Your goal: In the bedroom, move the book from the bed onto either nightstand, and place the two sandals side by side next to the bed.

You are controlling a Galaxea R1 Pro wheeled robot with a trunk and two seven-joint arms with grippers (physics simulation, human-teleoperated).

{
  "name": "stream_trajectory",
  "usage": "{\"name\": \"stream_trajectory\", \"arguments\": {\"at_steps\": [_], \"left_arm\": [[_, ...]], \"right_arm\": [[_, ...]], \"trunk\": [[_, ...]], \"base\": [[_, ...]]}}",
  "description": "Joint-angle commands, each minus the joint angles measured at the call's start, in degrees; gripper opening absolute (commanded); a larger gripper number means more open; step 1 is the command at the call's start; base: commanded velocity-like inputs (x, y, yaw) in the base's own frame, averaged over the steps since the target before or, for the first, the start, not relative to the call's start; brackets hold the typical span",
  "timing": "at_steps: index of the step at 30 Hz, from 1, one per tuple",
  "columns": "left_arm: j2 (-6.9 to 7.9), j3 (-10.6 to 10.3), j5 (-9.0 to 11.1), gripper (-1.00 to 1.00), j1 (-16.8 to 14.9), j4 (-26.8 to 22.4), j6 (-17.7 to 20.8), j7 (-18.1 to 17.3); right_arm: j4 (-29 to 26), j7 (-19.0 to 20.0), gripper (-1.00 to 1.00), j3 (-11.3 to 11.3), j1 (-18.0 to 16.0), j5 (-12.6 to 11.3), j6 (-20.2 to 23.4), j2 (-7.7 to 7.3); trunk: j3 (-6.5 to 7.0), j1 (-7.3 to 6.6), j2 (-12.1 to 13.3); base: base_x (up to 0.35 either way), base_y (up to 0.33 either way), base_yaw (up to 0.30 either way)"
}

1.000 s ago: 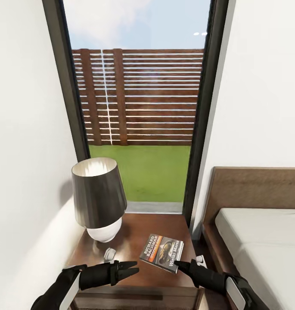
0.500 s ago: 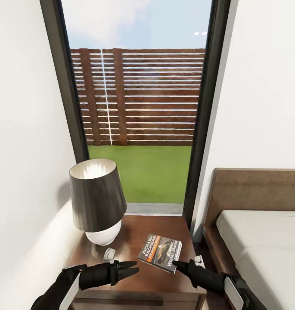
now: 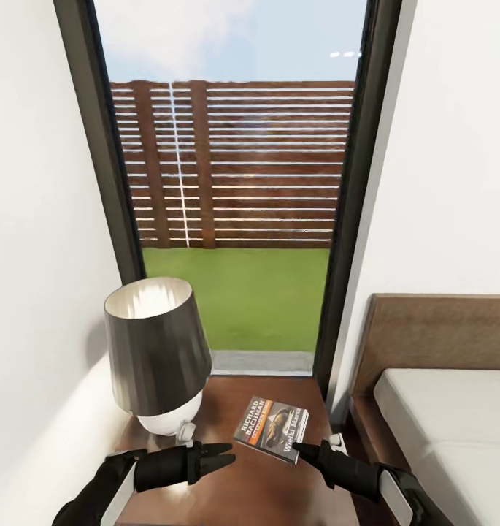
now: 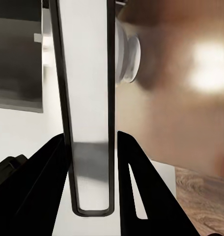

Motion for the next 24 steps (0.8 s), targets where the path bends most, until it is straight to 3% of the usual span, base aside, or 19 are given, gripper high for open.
{"name": "stream_trajectory", "arguments": {"at_steps": [1,12,24], "left_arm": [[0.08,-0.3,0.5,1.00,0.0,0.0,0.6,0.0],[0.08,-0.2,0.5,1.00,0.0,0.0,0.6,0.0],[-0.69,-0.2,0.5,1.00,0.0,1.8,0.6,1.8]], "right_arm": [[0.0,0.1,-1.00,-0.2,0.0,-0.1,0.3,0.02],[0.0,0.1,-1.00,-0.1,0.0,-0.1,0.3,0.02],[0.0,0.1,-1.00,-0.2,0.0,-0.1,0.3,0.02]], "trunk": [[-0.06,0.01,0.0],[-0.06,0.01,0.0],[-2.21,2.64,-4.8]], "base": [[0.088,0.000,0.000],[0.015,0.000,0.000],[0.000,0.000,0.000]]}}
